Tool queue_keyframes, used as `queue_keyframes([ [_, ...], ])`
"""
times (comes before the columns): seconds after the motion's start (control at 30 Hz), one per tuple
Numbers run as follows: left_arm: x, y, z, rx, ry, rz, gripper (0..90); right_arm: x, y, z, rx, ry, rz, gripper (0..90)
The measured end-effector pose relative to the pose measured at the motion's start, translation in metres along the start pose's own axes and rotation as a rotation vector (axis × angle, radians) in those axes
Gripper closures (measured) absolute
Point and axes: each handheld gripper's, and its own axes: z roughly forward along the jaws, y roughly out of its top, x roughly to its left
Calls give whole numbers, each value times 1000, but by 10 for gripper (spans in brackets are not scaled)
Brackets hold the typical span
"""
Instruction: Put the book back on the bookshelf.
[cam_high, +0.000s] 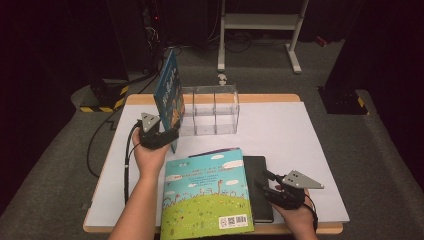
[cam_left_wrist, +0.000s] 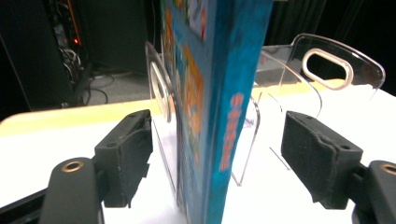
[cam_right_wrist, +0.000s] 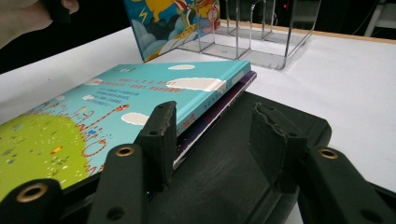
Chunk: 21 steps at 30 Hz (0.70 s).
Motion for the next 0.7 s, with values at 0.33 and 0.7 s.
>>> queue_keyframes([
  [0.33,10,-10,-12,22,-3,-6,224,0,0,1,9,-10,-8,474],
  [0.7,28,-32,-28,113,18,-9,203,1,-1,2,16,-17,-12,467],
])
